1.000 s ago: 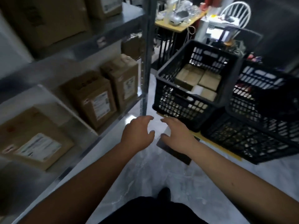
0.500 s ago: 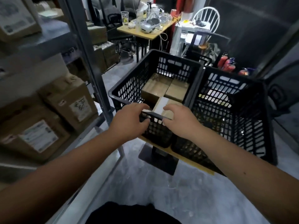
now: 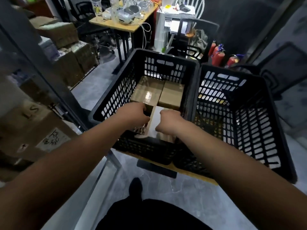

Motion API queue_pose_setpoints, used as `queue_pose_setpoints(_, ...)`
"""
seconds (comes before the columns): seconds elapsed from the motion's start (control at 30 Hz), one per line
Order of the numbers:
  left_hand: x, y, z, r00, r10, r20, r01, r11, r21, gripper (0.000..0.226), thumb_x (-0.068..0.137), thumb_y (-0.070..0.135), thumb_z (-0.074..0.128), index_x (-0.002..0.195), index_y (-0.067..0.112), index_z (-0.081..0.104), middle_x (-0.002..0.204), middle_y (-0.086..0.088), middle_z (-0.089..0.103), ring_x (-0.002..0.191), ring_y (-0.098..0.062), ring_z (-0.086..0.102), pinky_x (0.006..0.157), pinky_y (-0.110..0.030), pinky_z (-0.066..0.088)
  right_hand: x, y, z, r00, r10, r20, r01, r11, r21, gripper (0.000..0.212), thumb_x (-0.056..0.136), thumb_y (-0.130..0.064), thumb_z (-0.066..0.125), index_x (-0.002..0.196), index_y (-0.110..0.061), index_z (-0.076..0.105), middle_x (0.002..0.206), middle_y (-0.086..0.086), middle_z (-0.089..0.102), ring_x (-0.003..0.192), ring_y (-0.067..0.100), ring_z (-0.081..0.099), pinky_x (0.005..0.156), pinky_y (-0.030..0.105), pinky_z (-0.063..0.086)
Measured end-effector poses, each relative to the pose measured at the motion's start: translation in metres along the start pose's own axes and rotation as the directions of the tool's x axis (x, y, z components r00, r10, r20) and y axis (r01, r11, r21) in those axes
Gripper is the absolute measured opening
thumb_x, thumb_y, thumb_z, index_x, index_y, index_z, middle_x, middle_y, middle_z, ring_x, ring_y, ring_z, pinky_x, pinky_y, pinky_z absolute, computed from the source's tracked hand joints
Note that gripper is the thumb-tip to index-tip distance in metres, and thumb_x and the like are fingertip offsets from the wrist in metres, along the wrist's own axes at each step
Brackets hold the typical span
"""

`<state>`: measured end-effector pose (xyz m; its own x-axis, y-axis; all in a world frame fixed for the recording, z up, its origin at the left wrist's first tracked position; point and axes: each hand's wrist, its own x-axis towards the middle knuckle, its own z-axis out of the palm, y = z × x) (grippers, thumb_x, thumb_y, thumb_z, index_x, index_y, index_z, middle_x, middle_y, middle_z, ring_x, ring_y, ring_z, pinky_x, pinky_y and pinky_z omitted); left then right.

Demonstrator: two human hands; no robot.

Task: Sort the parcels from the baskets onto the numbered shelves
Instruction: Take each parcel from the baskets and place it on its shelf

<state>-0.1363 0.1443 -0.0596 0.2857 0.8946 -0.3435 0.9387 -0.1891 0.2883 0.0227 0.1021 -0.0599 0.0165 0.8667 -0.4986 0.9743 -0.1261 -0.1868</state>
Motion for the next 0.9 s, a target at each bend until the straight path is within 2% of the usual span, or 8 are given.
queue_pose_setpoints(0.1, 0.045, -0.007, 0.004, 0.992, 0.013, 0.128, -0.016, 1.000, 0.018, 0.042, 0.087, 0.041, 0.069, 0.124, 0.021, 0.066, 0.102, 0.001, 0.069, 0.090, -0.019, 0.067, 0.082, -0.038, 0.061, 0.033, -0.006, 0.010, 0.995, 0.088, 0.053, -0.087, 0.996, -0.009, 0.030, 0.090, -0.036, 0.070, 0.103, -0.015, 0.052, 0.129, 0.015, 0.053, 0.121, 0.035, 0.047, 0.085, 0.041, 0.042)
queue_pose_setpoints(0.2, 0.086, -0.007, 0.011, 0.973, 0.044, 0.225, -0.042, 0.999, -0.012, 0.032, 0.089, 0.042, 0.072, 0.110, 0.017, 0.071, 0.091, 0.000, 0.069, 0.082, -0.018, 0.067, 0.066, -0.031, 0.052, 0.062, -0.006, 0.020, 0.975, 0.198, 0.099, -0.197, 0.980, -0.019, 0.039, 0.087, -0.029, 0.071, 0.120, -0.012, 0.058, 0.150, 0.023, 0.037, 0.136, 0.046, 0.035, 0.106, 0.053, 0.045)
queue_pose_setpoints(0.27, 0.107, -0.007, 0.017, 0.955, 0.071, 0.288, -0.066, 0.997, -0.029, 0.036, 0.091, 0.052, 0.074, 0.104, 0.019, 0.068, 0.089, 0.002, 0.065, 0.086, -0.019, 0.065, 0.071, -0.032, 0.049, 0.073, -0.004, 0.025, 0.960, 0.249, 0.130, -0.252, 0.968, 0.008, 0.057, 0.090, -0.028, 0.072, 0.140, -0.009, 0.052, 0.158, 0.027, 0.022, 0.142, 0.048, 0.027, 0.114, 0.057, 0.040)
queue_pose_setpoints(0.37, 0.130, -0.013, 0.030, 0.916, 0.093, 0.390, -0.093, 0.995, -0.019, 0.046, 0.081, 0.058, 0.083, 0.108, 0.024, 0.069, 0.102, 0.000, 0.070, 0.095, -0.023, 0.066, 0.083, -0.034, 0.054, 0.086, -0.002, 0.032, 0.950, 0.280, 0.136, -0.290, 0.955, 0.056, 0.075, 0.092, -0.031, 0.074, 0.153, -0.004, 0.039, 0.159, 0.028, 0.018, 0.146, 0.048, 0.022, 0.120, 0.052, 0.034)
queue_pose_setpoints(0.47, 0.145, -0.024, 0.041, 0.900, 0.104, 0.424, -0.081, 0.994, -0.071, 0.066, 0.066, 0.061, 0.092, 0.116, 0.023, 0.072, 0.112, 0.004, 0.075, 0.097, -0.019, 0.069, 0.092, -0.038, 0.057, 0.092, 0.002, 0.037, 0.951, 0.295, 0.096, -0.304, 0.947, 0.101, 0.076, 0.090, -0.025, 0.075, 0.154, -0.008, 0.038, 0.165, 0.026, 0.013, 0.155, 0.046, 0.011, 0.127, 0.051, 0.022)
queue_pose_setpoints(0.6, 0.153, -0.036, 0.039, 0.882, 0.091, 0.462, -0.040, 0.992, -0.120, 0.062, 0.070, 0.049, 0.094, 0.119, 0.021, 0.070, 0.107, 0.005, 0.073, 0.098, -0.019, 0.068, 0.094, -0.040, 0.056, 0.086, 0.004, 0.035, 0.965, 0.255, 0.058, -0.262, 0.940, 0.218, 0.080, 0.092, -0.022, 0.072, 0.157, -0.017, 0.027, 0.170, 0.025, -0.016, 0.158, 0.045, -0.012, 0.128, 0.060, 0.012)
queue_pose_setpoints(0.8, 0.157, -0.048, 0.038, 0.858, 0.091, 0.506, -0.011, 0.987, -0.160, 0.051, 0.082, 0.040, 0.088, 0.125, 0.018, 0.071, 0.116, 0.002, 0.074, 0.106, -0.021, 0.068, 0.099, -0.040, 0.054, 0.075, -0.002, 0.037, 0.963, 0.268, -0.024, -0.240, 0.898, 0.369, 0.097, 0.085, -0.013, 0.079, 0.161, -0.035, 0.022, 0.164, 0.012, -0.038, 0.157, 0.044, 0.015, 0.122, 0.053, 0.035)
queue_pose_setpoints(0.9, 0.153, -0.049, 0.038, 0.854, 0.085, 0.514, 0.000, 0.987, -0.163, 0.052, 0.087, 0.041, 0.084, 0.130, 0.017, 0.069, 0.123, 0.000, 0.072, 0.111, -0.022, 0.065, 0.097, -0.039, 0.052, 0.074, -0.002, 0.037, 0.951, 0.298, -0.082, -0.245, 0.888, 0.389, 0.098, 0.083, -0.009, 0.079, 0.160, -0.033, 0.024, 0.166, 0.010, -0.030, 0.155, 0.042, 0.019, 0.120, 0.047, 0.039)
